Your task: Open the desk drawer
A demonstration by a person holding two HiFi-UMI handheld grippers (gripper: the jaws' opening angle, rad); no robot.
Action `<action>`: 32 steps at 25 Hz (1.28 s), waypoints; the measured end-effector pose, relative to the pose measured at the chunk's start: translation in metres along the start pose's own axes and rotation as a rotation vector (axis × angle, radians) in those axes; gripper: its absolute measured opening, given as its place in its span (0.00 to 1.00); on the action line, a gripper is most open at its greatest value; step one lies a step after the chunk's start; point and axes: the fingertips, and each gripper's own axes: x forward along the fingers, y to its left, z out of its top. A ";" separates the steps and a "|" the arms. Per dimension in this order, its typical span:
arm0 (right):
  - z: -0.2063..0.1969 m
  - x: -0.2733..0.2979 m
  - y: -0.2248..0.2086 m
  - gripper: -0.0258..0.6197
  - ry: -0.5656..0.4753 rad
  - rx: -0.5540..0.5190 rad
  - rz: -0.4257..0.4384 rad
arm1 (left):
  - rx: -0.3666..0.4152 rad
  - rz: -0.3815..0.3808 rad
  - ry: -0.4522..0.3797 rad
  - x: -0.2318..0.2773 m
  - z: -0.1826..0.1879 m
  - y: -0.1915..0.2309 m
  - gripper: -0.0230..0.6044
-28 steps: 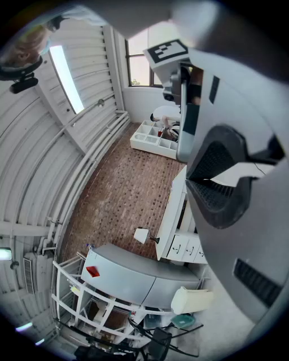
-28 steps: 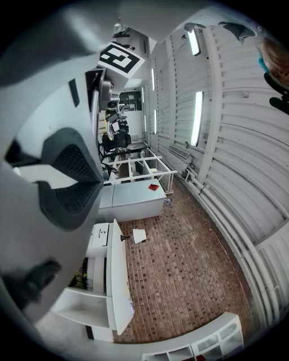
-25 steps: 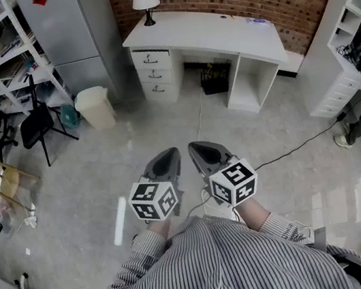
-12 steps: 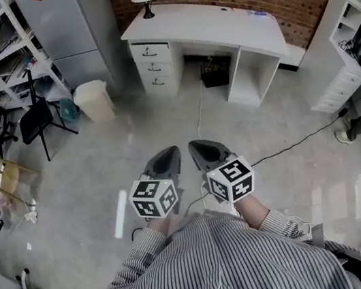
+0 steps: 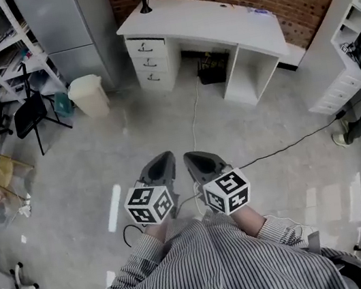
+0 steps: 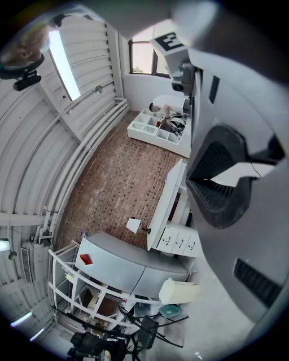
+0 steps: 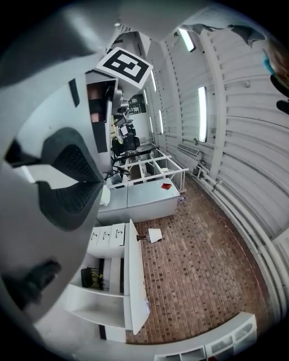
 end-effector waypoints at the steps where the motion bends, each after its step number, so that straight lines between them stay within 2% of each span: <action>1: -0.006 -0.002 0.001 0.07 0.011 0.007 0.007 | -0.008 0.005 0.015 0.001 -0.007 -0.001 0.06; 4: -0.019 -0.005 -0.004 0.07 0.038 0.047 0.014 | -0.022 0.014 0.056 0.003 -0.021 -0.003 0.06; 7: -0.016 0.001 -0.016 0.07 0.032 0.074 0.000 | -0.017 0.008 0.060 0.010 -0.020 -0.002 0.06; 12: -0.009 0.021 -0.035 0.07 0.025 0.065 -0.004 | -0.013 0.022 0.065 0.033 -0.014 0.017 0.06; 16: 0.000 0.054 -0.051 0.07 0.018 0.061 -0.011 | -0.002 0.001 0.065 0.052 -0.003 0.038 0.06; 27: 0.064 0.202 -0.082 0.07 -0.020 0.050 -0.019 | 0.008 -0.027 0.086 0.131 0.070 0.163 0.06; 32: 0.100 0.273 -0.107 0.07 -0.051 0.027 -0.068 | 0.053 -0.086 0.084 0.175 0.113 0.218 0.06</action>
